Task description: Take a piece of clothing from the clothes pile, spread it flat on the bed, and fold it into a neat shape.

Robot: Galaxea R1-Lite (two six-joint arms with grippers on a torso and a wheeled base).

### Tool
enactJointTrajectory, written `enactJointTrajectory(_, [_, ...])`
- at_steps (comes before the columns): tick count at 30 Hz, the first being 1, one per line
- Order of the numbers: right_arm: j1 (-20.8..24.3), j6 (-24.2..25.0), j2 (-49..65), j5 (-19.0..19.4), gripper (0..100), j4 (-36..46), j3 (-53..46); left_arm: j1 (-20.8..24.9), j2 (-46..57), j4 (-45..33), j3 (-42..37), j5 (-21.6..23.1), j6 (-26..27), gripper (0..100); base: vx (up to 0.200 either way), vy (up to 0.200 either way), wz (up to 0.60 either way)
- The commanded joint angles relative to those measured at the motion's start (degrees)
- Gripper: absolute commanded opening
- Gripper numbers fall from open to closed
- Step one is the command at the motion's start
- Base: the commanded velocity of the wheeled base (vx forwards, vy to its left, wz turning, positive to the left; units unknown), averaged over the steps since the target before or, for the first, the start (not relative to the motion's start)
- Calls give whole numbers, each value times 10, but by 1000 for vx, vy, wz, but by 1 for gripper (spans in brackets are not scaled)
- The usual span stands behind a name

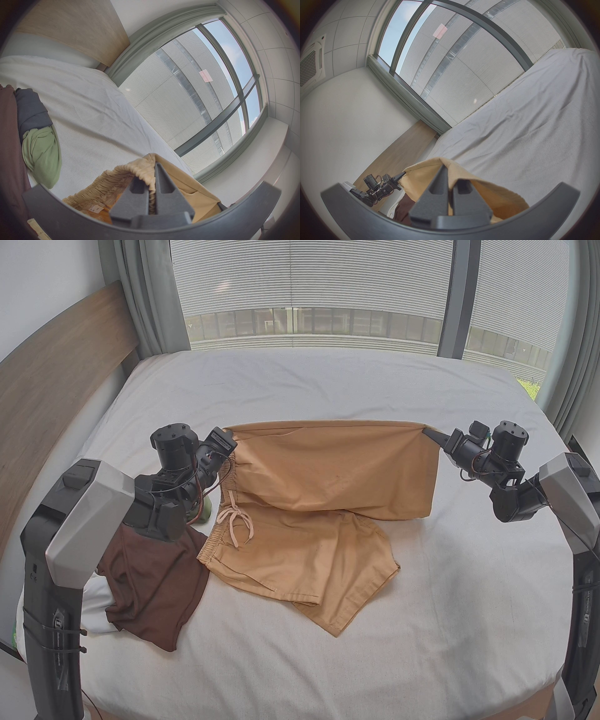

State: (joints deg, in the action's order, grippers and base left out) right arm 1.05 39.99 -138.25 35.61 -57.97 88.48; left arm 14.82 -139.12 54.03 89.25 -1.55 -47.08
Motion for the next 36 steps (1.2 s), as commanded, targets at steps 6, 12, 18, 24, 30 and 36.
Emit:
enactJointTrajectory(6, [1, 0, -26, 1, 0, 12, 47, -1, -24, -16, 40, 1, 0, 0, 0, 0, 0])
enactJointTrajectory(12, [1, 0, -38, 0, 0, 22, 74, -12, -32, -28, 56, 6, 0, 0, 0, 0, 0])
enactJointTrajectory(18, [4, 0, -66, -34, 100, 31, 127, -17, -43, -78, 107, 7, -2, 0, 0, 0, 0])
enactJointTrajectory(24, [5, -1, -59, -41, 100, 36, 117, -18, -77, -134, 191, 1, -18, 100, 0, 0, 0])
enactJointTrajectory(30, [6, -8, -25, -41, 100, 26, 42, -21, -92, -164, 205, -13, -17, 100, 0, 0, 0])
enactJointTrajectory(36, [9, -25, 10, -41, 100, -13, -72, -23, -70, -233, 180, -13, -1, 100, 0, 0, 0])
